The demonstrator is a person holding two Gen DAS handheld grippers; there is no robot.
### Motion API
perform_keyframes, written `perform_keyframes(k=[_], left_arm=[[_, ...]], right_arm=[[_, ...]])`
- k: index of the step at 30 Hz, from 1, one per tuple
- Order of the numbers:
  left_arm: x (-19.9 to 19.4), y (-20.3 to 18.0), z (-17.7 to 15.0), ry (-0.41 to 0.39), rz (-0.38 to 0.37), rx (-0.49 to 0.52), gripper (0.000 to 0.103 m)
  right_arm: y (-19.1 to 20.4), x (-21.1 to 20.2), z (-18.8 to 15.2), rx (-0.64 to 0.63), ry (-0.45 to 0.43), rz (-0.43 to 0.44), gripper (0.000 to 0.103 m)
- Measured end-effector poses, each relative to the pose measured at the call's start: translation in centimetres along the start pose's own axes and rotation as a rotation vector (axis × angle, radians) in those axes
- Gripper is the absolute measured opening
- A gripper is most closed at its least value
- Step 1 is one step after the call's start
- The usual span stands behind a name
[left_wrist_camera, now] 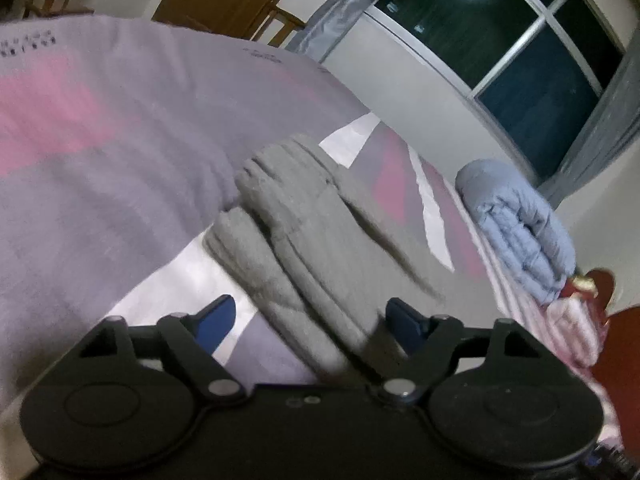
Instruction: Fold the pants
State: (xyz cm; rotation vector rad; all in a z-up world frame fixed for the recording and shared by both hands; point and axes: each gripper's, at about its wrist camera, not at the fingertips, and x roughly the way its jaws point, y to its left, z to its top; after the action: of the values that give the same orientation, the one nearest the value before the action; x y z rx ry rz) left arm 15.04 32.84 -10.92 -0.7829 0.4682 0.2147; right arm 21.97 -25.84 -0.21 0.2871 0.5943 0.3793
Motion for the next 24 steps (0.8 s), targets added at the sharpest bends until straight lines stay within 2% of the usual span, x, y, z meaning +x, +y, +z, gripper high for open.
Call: perform_keyframes(k=[5,12,14,16,18,21,24], left_arm=[[1.3,1.0,0.6,-0.011,-0.043,-0.079,0.074],[3.0,0.7,0.9,-0.039,-0.037,-0.038,0.079],[3.5,1.1,1.8,-0.032,-0.048,-0.058,0.074],[3.8,1.2,2.2,-0.009,-0.002,-0.060,0.036],[3.6,0.9,2.2,0.007,-0.018,-0.035,0.025],[2.2,-0.8,1.8,-0.049,-0.005,0.043,0.022],[0.6,-2.3,1.5,-0.113,-0.061,0.047,0.022]], right_arm=[[-2.5,-1.1,0.8,0.039,-0.052,-0.139,0.054],[-5.2,-2.3,1.3,0.077,-0.055,-0.179,0.056],[-5.7,-2.6,1.2,0.088,-0.058,-0.187,0.060],[-6.3,-3.0,1.0,0.105,-0.062,-0.191,0.062],[-7.0,-3.1,1.0,0.123,-0.069,-0.194,0.062],[-7.7,-3.5,0.7,0.144,-0.069,-0.193,0.062],[-8.6,-4.0,0.8,0.161,-0.067,-0.189,0.062]])
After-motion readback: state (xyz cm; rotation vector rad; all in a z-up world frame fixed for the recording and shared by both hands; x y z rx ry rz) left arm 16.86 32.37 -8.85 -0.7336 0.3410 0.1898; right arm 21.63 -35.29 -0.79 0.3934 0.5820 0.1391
